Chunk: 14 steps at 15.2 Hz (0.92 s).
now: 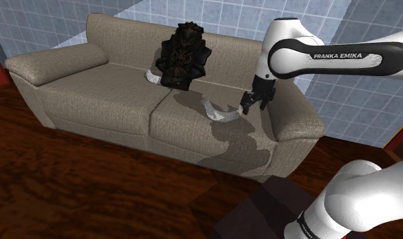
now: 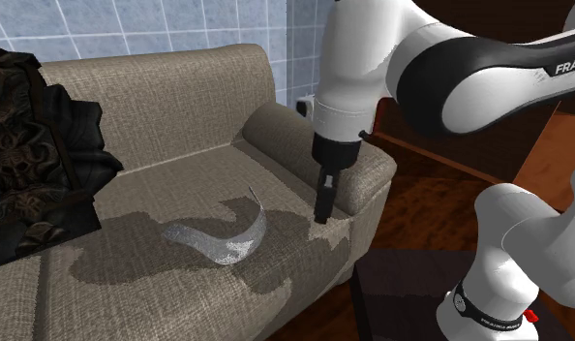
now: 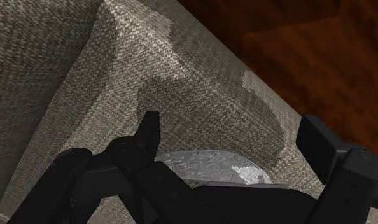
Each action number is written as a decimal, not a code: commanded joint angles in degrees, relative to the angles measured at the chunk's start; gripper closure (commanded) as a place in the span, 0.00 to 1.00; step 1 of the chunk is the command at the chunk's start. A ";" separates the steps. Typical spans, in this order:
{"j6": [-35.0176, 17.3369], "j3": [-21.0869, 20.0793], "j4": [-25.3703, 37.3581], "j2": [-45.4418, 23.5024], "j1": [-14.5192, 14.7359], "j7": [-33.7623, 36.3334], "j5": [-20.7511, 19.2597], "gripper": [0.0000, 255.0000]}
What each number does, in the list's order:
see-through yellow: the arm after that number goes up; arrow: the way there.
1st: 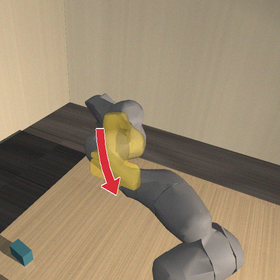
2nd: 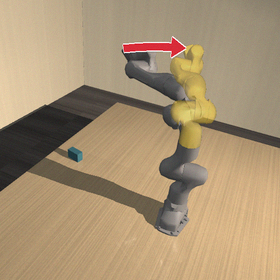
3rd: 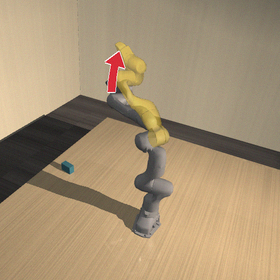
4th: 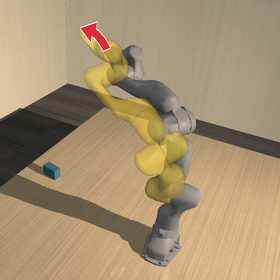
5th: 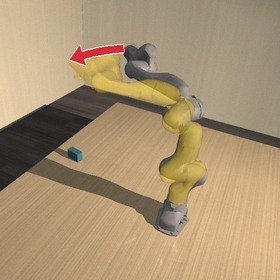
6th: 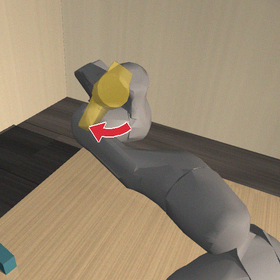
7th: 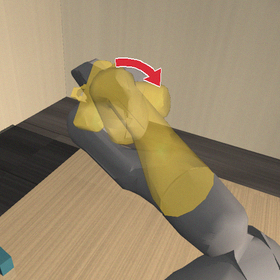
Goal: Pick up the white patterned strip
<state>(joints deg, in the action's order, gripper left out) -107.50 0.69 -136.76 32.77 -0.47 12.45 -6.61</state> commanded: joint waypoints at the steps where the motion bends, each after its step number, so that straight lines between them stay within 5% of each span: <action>1: -4.83 -0.51 0.58 -3.65 -0.12 1.47 -0.38 0.00; 14: -26.06 -4.32 12.85 -27.63 -1.39 13.61 -7.32 0.00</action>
<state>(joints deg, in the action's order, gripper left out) -132.21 -3.43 -124.86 6.70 -1.74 25.01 -13.14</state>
